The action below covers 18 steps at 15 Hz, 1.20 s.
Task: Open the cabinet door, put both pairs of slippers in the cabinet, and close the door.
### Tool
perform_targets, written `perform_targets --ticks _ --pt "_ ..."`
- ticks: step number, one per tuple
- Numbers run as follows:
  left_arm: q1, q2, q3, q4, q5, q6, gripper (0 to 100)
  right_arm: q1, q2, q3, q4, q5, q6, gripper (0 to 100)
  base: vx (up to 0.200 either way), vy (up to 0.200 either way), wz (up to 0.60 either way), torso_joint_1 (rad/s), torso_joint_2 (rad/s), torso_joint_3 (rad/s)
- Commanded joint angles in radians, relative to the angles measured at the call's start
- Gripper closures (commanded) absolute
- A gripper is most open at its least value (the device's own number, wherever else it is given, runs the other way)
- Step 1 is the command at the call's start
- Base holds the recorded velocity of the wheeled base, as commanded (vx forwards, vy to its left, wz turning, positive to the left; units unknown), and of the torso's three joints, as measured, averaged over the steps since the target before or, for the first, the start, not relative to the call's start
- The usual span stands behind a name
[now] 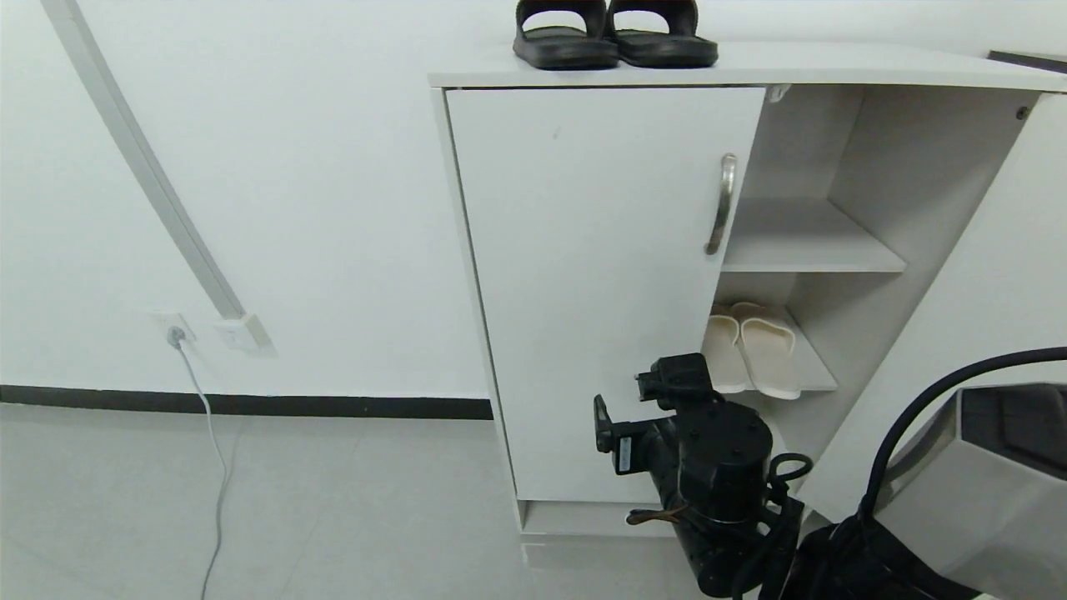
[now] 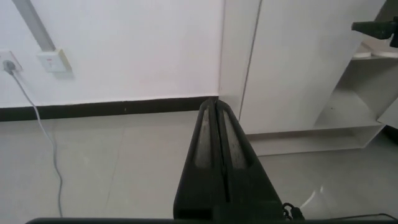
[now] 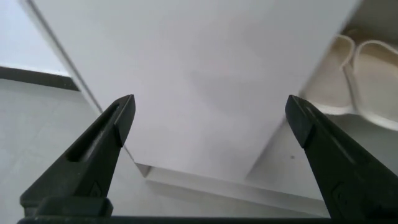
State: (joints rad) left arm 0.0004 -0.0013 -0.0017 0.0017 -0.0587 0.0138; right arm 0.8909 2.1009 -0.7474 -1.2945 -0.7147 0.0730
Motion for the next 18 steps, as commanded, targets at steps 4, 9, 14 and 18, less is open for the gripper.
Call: perform_targets --ticks 4,9,14,18 --pt "0.001 0.001 0.0 -0.002 0.002 -0.003 100 -0.004 0.002 0.022 -0.022 0.006 0.001 0 0.0 0.0 0.0 0.0 0.0 0.0" --pt "0.001 0.001 0.0 -0.002 0.002 -0.003 100 -0.016 0.002 0.063 -0.123 0.035 -0.044 0 0.0 0.0 0.0 0.0 0.0 0.0" --pt "0.001 0.001 0.0 -0.002 0.004 -0.003 100 -0.016 0.004 0.072 -0.131 0.046 -0.056 0 0.0 0.0 0.0 0.0 0.0 0.0" --pt "0.001 0.001 0.0 -0.002 0.002 -0.003 100 -0.016 0.004 0.072 -0.134 0.046 -0.062 0 0.0 0.0 0.0 0.0 0.0 0.0"
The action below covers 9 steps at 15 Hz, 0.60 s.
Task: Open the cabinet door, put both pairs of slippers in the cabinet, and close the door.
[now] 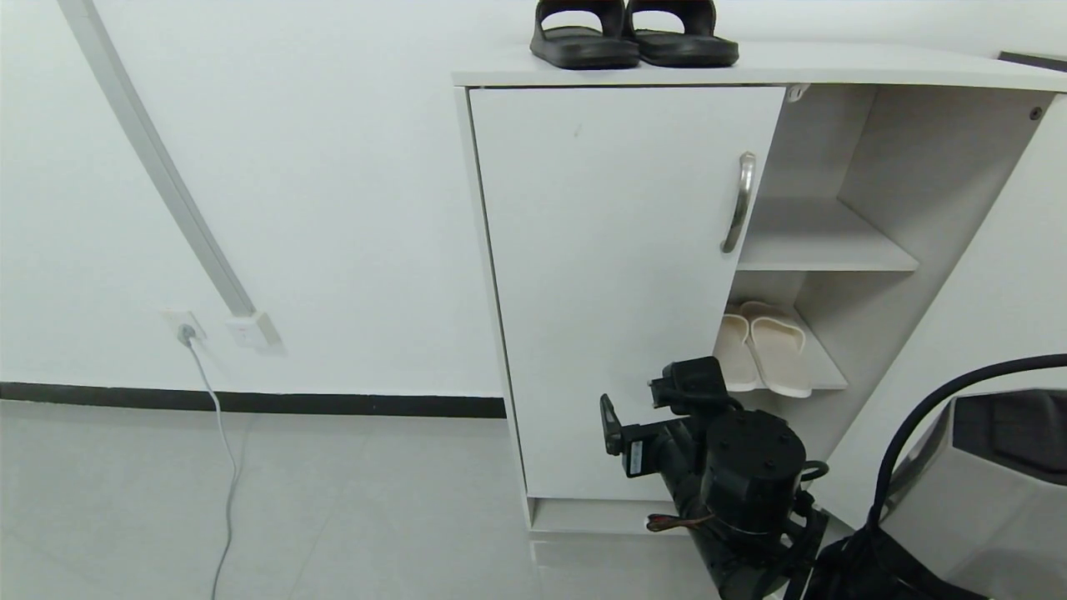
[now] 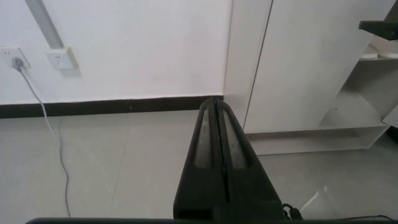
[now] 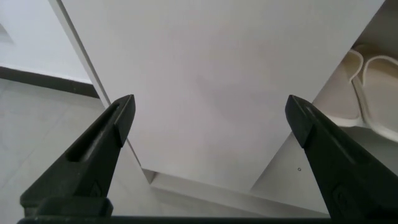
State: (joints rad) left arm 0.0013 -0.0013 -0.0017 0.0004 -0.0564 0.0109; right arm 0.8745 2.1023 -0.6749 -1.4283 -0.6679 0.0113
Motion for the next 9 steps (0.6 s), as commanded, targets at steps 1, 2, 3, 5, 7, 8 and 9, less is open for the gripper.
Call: perform_targets --ticks 1,2,3,5,7,8,9 --pt "0.0 0.001 0.0 0.001 0.0 0.0 100 0.0 0.002 -0.002 0.0 -0.002 -0.004 0 0.0 0.0 0.0 0.002 -0.06 -0.032" --pt "0.0 0.001 0.0 0.001 0.0 0.0 100 0.0 0.002 -0.002 0.0 -0.002 -0.004 0 0.0 0.0 0.0 -0.002 -0.21 -0.212" --pt "0.0 0.001 0.0 0.0 0.0 0.0 100 0.0 0.002 -0.002 0.0 -0.002 -0.005 0 0.0 0.0 0.0 0.002 -0.2 -0.315" --pt "0.0 0.001 0.0 0.0 0.0 0.0 100 0.0 0.004 -0.002 0.0 -0.002 -0.011 0 0.0 0.0 0.0 0.024 -0.24 -0.364" --pt "0.0 0.001 0.0 0.0 0.0 0.0 100 0.0 0.002 0.0 0.0 -0.002 -0.011 0 0.0 0.0 0.0 0.044 -0.56 -0.371" --pt "0.0 0.001 0.0 0.001 0.0 0.0 100 0.0 0.004 0.0 0.002 -0.002 -0.011 0 0.0 0.0 0.0 0.022 -0.49 -0.364" --pt "0.0 0.001 0.0 0.001 0.0 0.0 100 0.0 0.004 0.0 0.002 -0.002 -0.011 0 0.0 0.0 0.0 0.115 -0.48 -0.369"
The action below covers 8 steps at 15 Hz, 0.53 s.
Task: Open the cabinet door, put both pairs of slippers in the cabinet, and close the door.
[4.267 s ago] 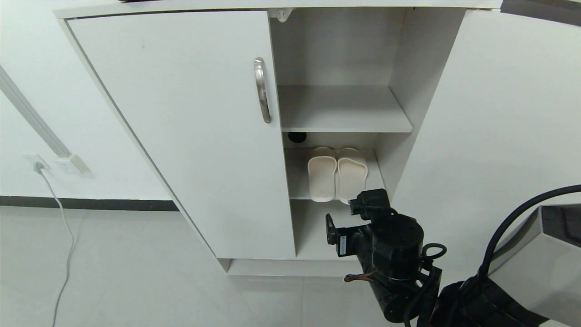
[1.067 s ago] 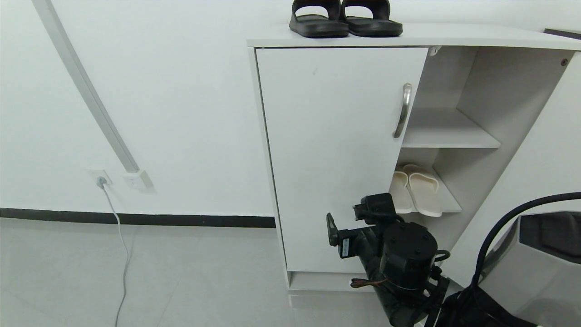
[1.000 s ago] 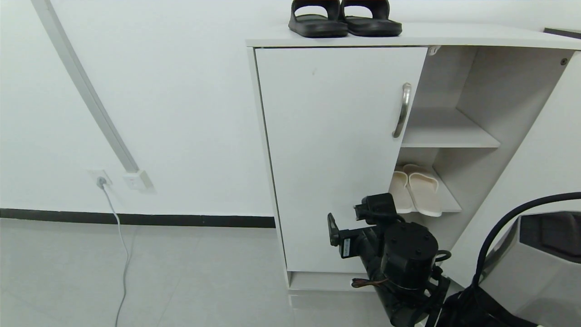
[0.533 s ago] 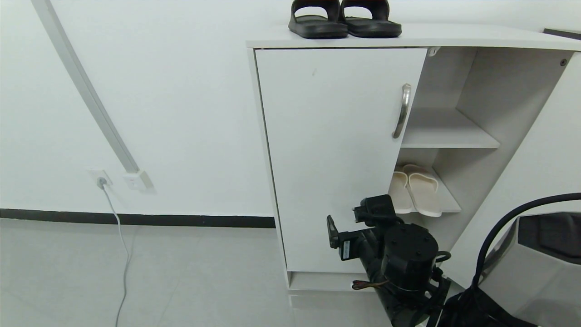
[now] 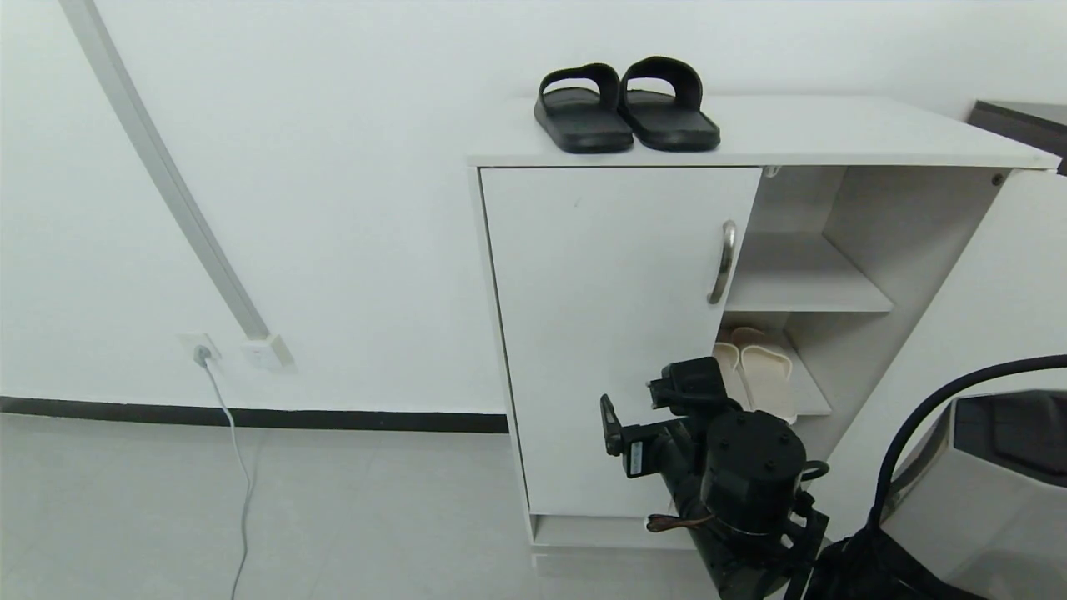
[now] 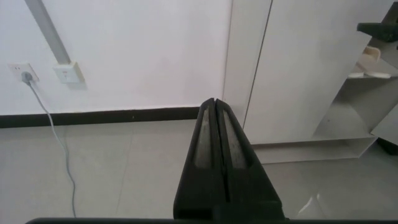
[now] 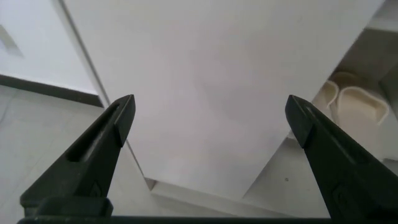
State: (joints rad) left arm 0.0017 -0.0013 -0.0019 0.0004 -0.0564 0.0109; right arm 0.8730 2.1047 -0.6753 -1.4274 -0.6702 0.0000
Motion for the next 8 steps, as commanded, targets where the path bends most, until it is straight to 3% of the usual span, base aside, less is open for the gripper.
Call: perform_targets --ticks 1,8 --pt "0.0 0.001 0.0 0.0 0.0 0.0 100 0.001 0.001 0.0 0.001 0.0 0.0 0 0.0 0.0 0.0 0.115 -0.46 -0.349" --pt "0.0 0.001 0.0 0.0 0.0 0.0 100 0.001 0.006 0.002 -0.001 0.0 -0.006 0 0.0 0.0 0.0 0.141 -0.47 -0.335"
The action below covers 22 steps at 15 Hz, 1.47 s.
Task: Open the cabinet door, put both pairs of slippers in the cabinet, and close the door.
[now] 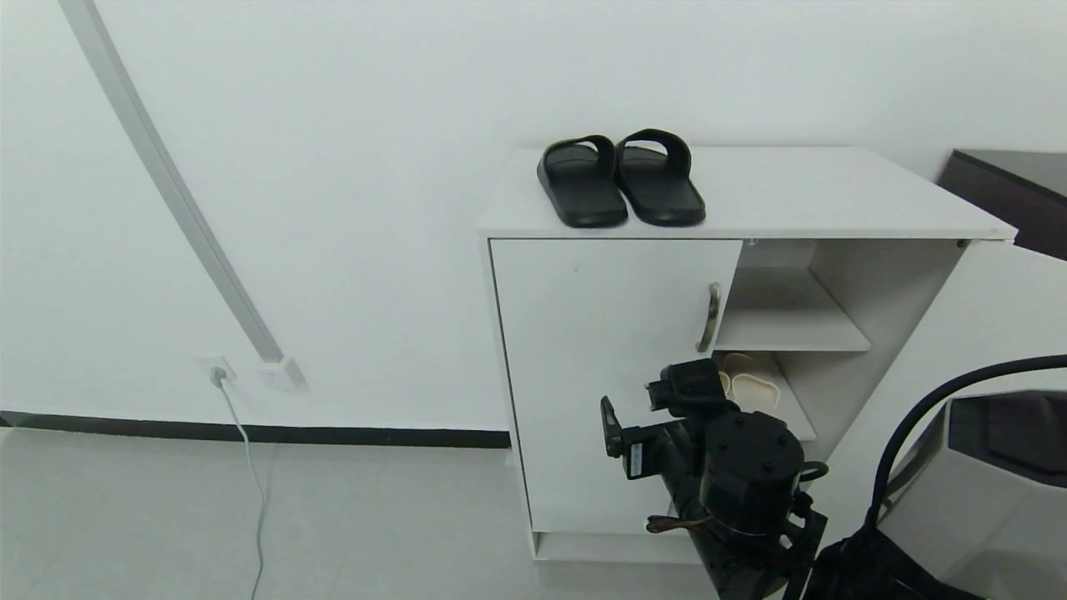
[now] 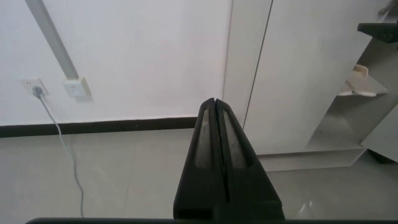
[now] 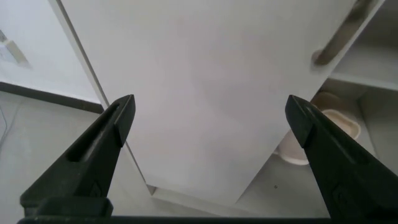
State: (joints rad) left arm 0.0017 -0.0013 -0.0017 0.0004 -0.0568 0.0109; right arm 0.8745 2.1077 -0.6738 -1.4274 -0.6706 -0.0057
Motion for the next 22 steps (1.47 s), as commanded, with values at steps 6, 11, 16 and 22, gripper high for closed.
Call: perform_targets --ticks 6,11,16,22 --pt "0.0 0.001 0.0 0.001 0.0 0.0 100 0.001 0.003 0.003 -0.001 0.002 0.001 0 0.0 0.0 0.0 0.19 -0.5 -0.318" --pt "0.0 0.001 0.0 0.0 0.0 0.0 100 0.0 0.003 0.003 -0.001 0.003 0.001 0 0.0 0.0 0.0 0.219 -0.53 -0.318" --pt "0.0 0.001 0.0 0.001 -0.005 0.004 100 0.0 0.006 -0.02 0.01 0.025 -0.002 0 0.0 0.0 0.0 0.254 -0.58 -0.331" --pt "0.0 0.001 0.0 0.001 -0.005 0.004 100 -0.014 0.026 -0.084 -0.008 0.085 -0.097 0 0.0 0.0 0.0 0.197 -0.44 -0.238"
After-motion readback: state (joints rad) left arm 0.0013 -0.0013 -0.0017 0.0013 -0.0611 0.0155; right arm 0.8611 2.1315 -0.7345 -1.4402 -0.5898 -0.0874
